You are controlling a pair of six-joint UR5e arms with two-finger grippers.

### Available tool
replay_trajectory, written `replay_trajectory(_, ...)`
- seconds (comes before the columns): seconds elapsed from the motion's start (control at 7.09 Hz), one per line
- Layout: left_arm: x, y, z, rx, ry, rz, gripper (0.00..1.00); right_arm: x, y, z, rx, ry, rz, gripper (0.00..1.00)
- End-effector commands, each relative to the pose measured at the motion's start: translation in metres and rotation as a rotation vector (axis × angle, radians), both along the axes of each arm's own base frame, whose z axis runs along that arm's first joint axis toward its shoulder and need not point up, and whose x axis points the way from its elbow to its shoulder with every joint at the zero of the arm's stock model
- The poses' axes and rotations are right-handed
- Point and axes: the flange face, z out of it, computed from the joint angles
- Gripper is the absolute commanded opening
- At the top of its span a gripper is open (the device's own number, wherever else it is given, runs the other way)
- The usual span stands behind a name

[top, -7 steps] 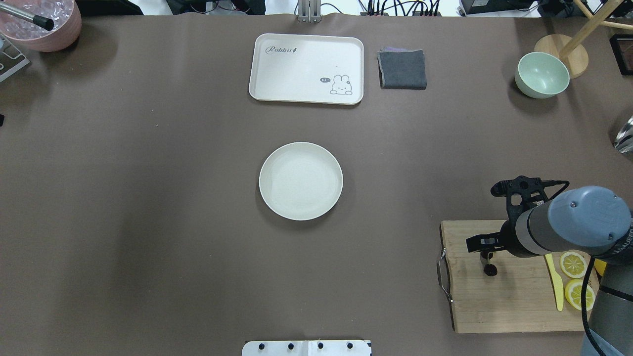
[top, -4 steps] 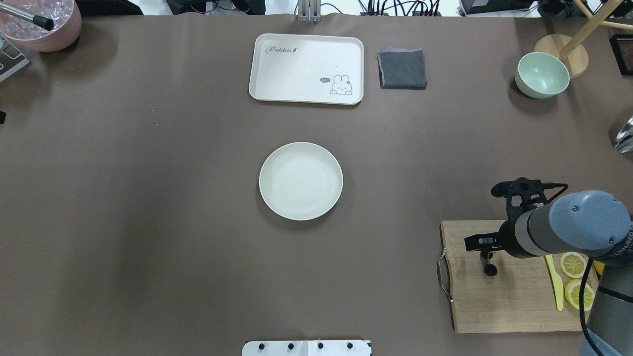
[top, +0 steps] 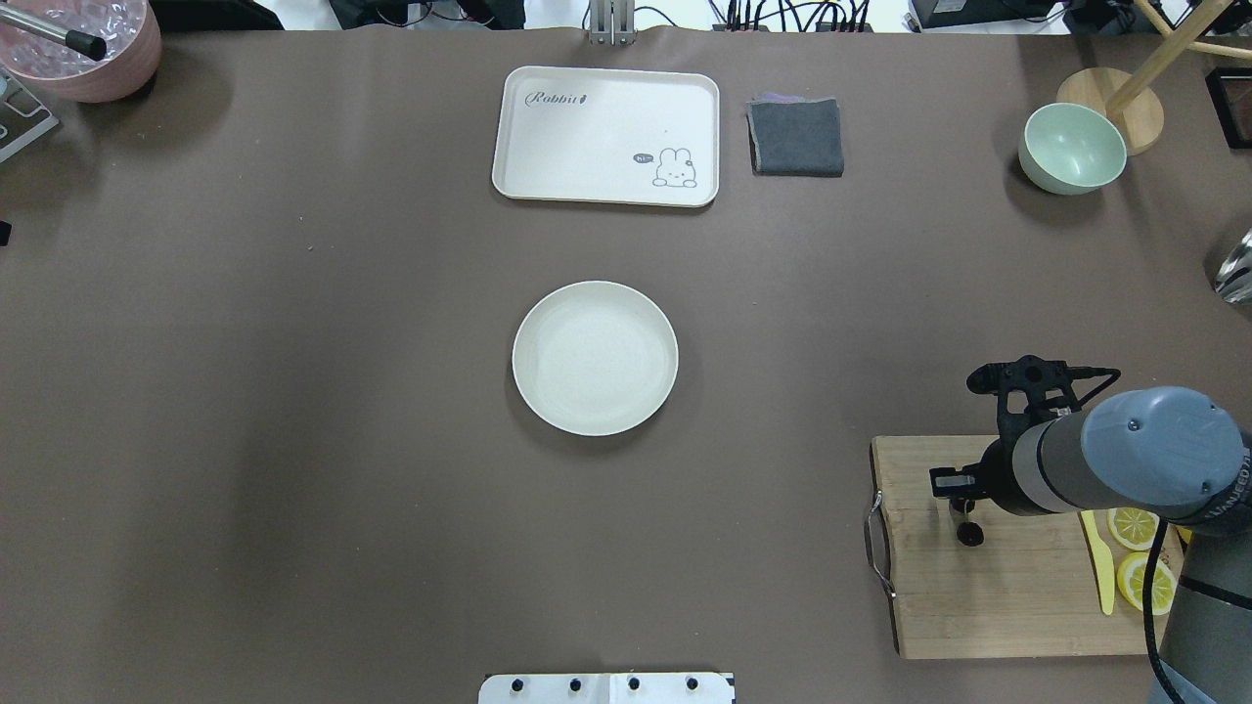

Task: Place red cherry on plate
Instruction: 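Lower the right gripper and grasp the two cherries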

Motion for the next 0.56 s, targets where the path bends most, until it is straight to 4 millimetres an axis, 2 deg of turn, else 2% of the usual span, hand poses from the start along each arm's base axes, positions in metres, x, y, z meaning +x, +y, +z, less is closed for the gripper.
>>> replay_trajectory(0.0, 0.0, 0.0, 0.001, -0.002, 0.0, 0.0, 0.98, -0.002, 0.006, -0.002, 0.024, 0.004, 0.001, 0.0)
replay_trajectory(0.14, 0.0, -0.002, 0.0, 0.0, -0.001, -0.001, 0.98, 0.002, 0.007, -0.012, 0.027, -0.013, 0.003, 0.0)
replay_trajectory(0.28, 0.001, -0.003, -0.001, 0.001, -0.001, 0.0, 0.98, 0.02, 0.004, -0.03, 0.01, -0.035, 0.01, 0.0)
replay_trajectory(0.42, 0.002, -0.004, -0.001, 0.003, 0.0, 0.0, 0.98, 0.051, -0.012, -0.054, -0.04, -0.066, 0.025, 0.0)
